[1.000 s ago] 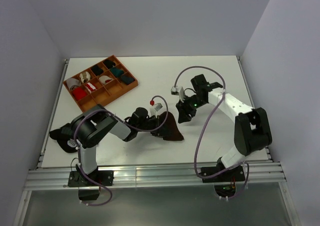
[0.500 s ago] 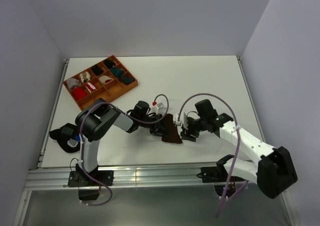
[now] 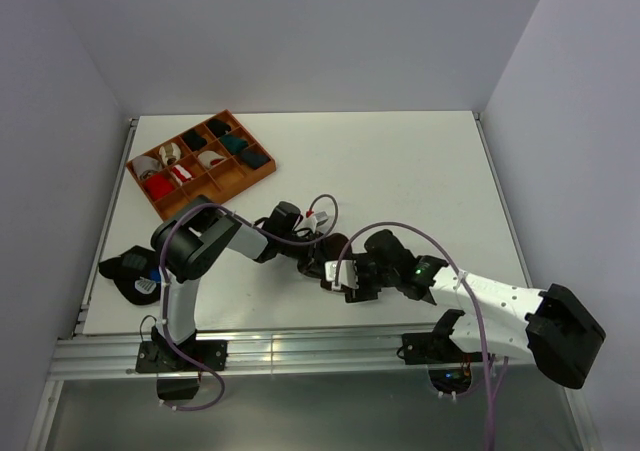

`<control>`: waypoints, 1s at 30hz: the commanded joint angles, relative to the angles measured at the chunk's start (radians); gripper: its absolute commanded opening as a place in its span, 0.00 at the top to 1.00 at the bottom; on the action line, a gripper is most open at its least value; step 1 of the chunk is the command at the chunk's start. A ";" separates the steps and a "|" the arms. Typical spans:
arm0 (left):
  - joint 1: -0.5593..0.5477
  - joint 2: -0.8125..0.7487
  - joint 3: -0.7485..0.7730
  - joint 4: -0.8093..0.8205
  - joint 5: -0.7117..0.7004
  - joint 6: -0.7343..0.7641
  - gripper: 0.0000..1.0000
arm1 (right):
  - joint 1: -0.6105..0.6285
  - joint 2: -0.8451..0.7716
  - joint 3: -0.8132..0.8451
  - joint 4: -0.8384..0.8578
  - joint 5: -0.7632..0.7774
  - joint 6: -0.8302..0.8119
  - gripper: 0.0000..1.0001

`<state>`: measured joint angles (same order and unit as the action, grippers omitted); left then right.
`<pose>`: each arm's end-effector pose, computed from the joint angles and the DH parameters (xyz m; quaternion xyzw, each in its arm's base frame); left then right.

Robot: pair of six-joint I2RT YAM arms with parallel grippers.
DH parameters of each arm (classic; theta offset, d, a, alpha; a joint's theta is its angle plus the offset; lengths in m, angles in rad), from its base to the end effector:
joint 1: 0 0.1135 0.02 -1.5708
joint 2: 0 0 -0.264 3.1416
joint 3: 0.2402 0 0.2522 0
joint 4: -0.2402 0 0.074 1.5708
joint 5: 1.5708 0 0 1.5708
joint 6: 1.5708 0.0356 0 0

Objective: Roll the socks
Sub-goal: Roll the sock at the center of the board.

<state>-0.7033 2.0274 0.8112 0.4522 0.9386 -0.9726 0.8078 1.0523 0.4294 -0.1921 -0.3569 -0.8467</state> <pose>0.2456 -0.2459 0.0758 -0.0658 -0.8367 0.5385 0.0750 0.1270 0.1508 0.1705 -0.7176 0.5709 0.1579 0.3663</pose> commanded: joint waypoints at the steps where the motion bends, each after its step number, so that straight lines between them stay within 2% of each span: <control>1: -0.009 0.082 -0.067 -0.254 -0.139 0.080 1.00 | 0.047 0.018 -0.014 0.095 0.073 0.012 0.34; 8: -0.005 0.060 -0.041 -0.294 -0.130 0.110 1.00 | 0.106 0.074 -0.017 0.085 0.088 0.017 0.43; 12: -0.002 0.025 -0.024 -0.317 -0.171 0.132 0.98 | 0.113 0.136 0.044 0.019 0.076 0.026 0.69; 15: -0.002 -0.054 -0.014 -0.352 -0.253 0.169 0.89 | 0.111 0.179 0.094 -0.061 0.046 0.031 0.76; 18: -0.001 -0.154 -0.033 -0.328 -0.345 0.170 0.74 | 0.103 0.222 0.141 -0.138 0.010 0.038 0.79; 22: 0.002 -0.290 -0.073 -0.248 -0.426 0.173 0.63 | 0.064 0.265 0.183 -0.199 -0.019 0.044 0.81; 25: 0.007 -0.369 -0.128 -0.196 -0.486 0.160 0.64 | 0.031 0.296 0.215 -0.260 -0.066 0.037 0.81; 30: 0.024 -0.481 -0.256 0.003 -0.572 0.123 0.64 | -0.036 0.371 0.311 -0.381 -0.155 -0.003 0.80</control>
<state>-0.6910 1.6192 0.6098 0.3077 0.4698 -0.8524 0.8043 1.3792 0.6849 -0.4232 -0.4431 -0.8295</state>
